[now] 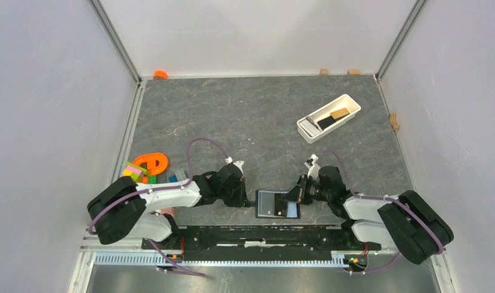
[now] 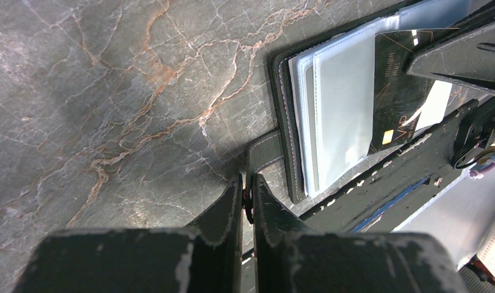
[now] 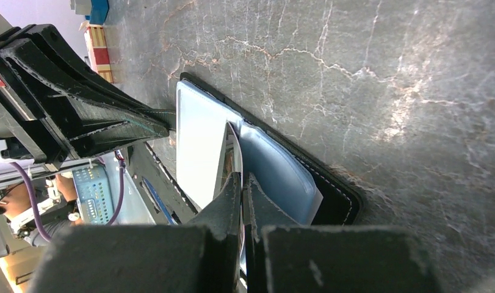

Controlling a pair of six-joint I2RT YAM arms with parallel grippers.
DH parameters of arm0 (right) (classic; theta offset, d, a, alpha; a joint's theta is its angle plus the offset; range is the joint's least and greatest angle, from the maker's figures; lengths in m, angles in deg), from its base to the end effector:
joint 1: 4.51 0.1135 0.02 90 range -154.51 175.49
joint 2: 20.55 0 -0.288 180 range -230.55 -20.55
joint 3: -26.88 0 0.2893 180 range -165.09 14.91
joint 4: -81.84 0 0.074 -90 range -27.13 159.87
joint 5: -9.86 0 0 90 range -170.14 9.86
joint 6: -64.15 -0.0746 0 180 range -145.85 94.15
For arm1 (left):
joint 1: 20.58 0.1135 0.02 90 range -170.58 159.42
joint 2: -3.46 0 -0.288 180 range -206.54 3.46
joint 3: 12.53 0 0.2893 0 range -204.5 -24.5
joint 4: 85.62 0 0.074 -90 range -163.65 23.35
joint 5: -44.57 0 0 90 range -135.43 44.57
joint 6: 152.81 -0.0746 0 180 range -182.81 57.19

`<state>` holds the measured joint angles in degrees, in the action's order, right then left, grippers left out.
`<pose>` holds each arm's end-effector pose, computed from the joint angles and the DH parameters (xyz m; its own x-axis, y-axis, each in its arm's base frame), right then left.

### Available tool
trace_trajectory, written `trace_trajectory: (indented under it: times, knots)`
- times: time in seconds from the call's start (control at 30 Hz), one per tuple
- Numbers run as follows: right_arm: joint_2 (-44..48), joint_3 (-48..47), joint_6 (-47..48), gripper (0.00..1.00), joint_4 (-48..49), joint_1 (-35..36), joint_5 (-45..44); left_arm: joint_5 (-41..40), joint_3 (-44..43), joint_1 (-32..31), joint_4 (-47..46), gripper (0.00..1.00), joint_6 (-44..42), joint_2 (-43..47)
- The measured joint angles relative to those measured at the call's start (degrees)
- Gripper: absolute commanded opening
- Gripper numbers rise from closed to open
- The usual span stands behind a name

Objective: Put the credit cards into the card holder
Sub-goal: Insert the credit card into the card holder.

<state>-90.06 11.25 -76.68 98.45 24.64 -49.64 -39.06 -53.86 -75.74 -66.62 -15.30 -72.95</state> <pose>0.1560 0.1304 0.0659 -0.9329 0.2446 -0.2644 -0.0779 0.5797 0.8111 0.1509 -0.2312 0.1072 -0.9414 0.0697 -0.3300 0.2349 0.8375 -0.4933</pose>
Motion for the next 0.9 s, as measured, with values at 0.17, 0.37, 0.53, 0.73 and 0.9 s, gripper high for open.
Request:
trace_trajectory:
  times: [0.17, 0.37, 0.53, 0.73, 0.9]
  knots:
    - [-1.2, -0.3, -0.2, 0.0, 1.0, 0.7, -0.2, 0.0, 0.0, 0.0, -0.1, 0.02, 0.0, -0.1]
    - [-2.5, -0.8, -0.4, 0.0, 1.6, 1.4, -0.6, 0.3, -0.1, 0.0, -0.4, 0.02, 0.0, -0.4]
    - [-4.9, -2.2, -0.5, 0.05, 2.5, 2.3, -0.6, 0.9, -0.6, 0.0, -0.5, 0.02, 0.0, -1.2]
    - [-7.4, -4.6, -0.4, 0.16, 2.4, 4.3, -1.5, 1.2, -0.7, 0.0, -0.5, 0.02, 0.0, -1.2]
    - [-7.9, -6.1, 0.2, 0.26, 1.0, 5.4, -2.3, 1.3, -0.7, 0.0, -0.5, 0.02, 0.0, -1.2]
